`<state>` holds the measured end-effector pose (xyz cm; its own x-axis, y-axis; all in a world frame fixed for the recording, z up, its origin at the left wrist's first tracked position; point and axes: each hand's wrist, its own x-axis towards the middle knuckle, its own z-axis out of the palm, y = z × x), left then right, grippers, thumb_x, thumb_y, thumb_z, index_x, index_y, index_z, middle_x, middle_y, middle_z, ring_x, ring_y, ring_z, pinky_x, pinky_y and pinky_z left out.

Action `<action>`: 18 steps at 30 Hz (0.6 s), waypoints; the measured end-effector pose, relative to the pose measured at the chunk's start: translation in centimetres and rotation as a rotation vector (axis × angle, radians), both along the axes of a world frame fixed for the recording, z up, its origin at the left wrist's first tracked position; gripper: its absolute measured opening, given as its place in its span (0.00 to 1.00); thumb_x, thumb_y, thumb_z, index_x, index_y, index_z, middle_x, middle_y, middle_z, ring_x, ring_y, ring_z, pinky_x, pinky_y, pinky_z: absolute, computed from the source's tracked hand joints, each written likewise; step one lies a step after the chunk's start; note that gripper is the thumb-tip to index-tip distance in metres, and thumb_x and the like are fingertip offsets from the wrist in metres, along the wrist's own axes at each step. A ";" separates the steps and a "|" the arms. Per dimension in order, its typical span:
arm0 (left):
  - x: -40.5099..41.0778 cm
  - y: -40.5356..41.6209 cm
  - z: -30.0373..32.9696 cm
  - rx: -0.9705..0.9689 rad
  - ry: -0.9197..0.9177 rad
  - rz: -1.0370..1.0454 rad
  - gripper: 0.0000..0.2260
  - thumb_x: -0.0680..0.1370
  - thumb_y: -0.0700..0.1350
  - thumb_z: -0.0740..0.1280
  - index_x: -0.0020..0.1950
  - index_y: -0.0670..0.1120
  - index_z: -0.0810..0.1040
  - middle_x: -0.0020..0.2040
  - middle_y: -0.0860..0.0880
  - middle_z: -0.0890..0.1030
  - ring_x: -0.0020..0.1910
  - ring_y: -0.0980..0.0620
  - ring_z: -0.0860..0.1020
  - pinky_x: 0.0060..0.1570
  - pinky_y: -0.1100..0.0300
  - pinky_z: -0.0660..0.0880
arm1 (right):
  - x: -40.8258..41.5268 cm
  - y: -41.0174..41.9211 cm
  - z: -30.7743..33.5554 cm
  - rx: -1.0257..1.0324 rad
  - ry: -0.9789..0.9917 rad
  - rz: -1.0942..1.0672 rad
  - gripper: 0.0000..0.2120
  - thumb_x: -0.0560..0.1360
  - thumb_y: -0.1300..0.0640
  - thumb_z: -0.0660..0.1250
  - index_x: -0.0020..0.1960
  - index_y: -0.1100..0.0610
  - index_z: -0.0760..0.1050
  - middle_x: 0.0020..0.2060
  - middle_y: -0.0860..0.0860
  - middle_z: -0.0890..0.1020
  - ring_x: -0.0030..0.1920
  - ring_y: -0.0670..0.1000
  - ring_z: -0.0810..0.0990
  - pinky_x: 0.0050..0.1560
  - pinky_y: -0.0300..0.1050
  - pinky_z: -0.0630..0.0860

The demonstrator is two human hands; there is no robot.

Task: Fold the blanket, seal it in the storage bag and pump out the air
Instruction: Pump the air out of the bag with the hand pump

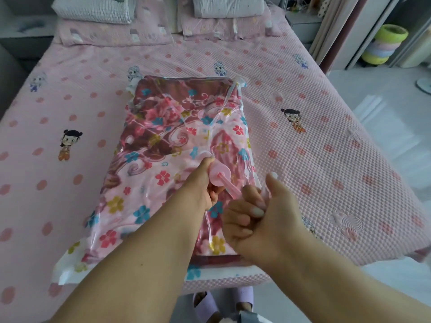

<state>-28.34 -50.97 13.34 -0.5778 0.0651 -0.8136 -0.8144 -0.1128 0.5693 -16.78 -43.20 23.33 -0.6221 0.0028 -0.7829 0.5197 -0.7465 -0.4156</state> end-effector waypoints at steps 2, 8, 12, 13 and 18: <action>-0.2 0.1 0.7 0.014 -0.001 -0.042 0.19 0.74 0.61 0.64 0.37 0.46 0.79 0.27 0.51 0.76 0.23 0.56 0.72 0.25 0.68 0.66 | -2.5 -0.1 -0.7 -0.046 0.000 -0.076 0.30 0.77 0.34 0.51 0.25 0.53 0.57 0.21 0.47 0.58 0.24 0.46 0.58 0.27 0.36 0.51; 0.2 0.0 1.2 0.093 0.000 -0.080 0.22 0.76 0.60 0.60 0.30 0.46 0.76 0.21 0.52 0.73 0.19 0.59 0.69 0.20 0.69 0.61 | -2.2 -0.3 -1.4 0.116 0.153 0.026 0.30 0.77 0.34 0.49 0.25 0.53 0.59 0.21 0.47 0.59 0.25 0.46 0.58 0.25 0.35 0.53; 0.0 -0.4 0.7 -0.001 0.004 -0.037 0.19 0.74 0.63 0.64 0.39 0.47 0.75 0.24 0.51 0.74 0.24 0.56 0.69 0.26 0.65 0.62 | -0.7 -0.5 -0.4 -0.014 0.020 -0.046 0.31 0.77 0.33 0.49 0.24 0.54 0.57 0.20 0.47 0.58 0.24 0.46 0.58 0.27 0.36 0.51; -0.1 -0.3 1.0 0.002 -0.002 -0.062 0.20 0.75 0.63 0.64 0.37 0.47 0.76 0.22 0.52 0.73 0.22 0.57 0.70 0.23 0.68 0.64 | -1.9 -0.5 -0.6 -0.044 0.018 -0.075 0.32 0.77 0.33 0.48 0.23 0.54 0.58 0.20 0.47 0.58 0.24 0.46 0.58 0.26 0.35 0.52; 0.1 0.0 1.0 0.082 0.052 -0.163 0.31 0.79 0.59 0.55 0.20 0.46 0.74 0.18 0.55 0.70 0.15 0.60 0.65 0.19 0.71 0.58 | -3.7 -0.3 -2.5 0.199 0.159 -0.003 0.31 0.78 0.35 0.48 0.24 0.53 0.59 0.21 0.47 0.59 0.22 0.47 0.59 0.23 0.33 0.55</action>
<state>-28.28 -50.98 14.30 -0.5952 0.2259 -0.7712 -0.7955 -0.0296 0.6052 -20.48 -43.53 20.79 -0.7374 0.1491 -0.6588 0.4339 -0.6429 -0.6312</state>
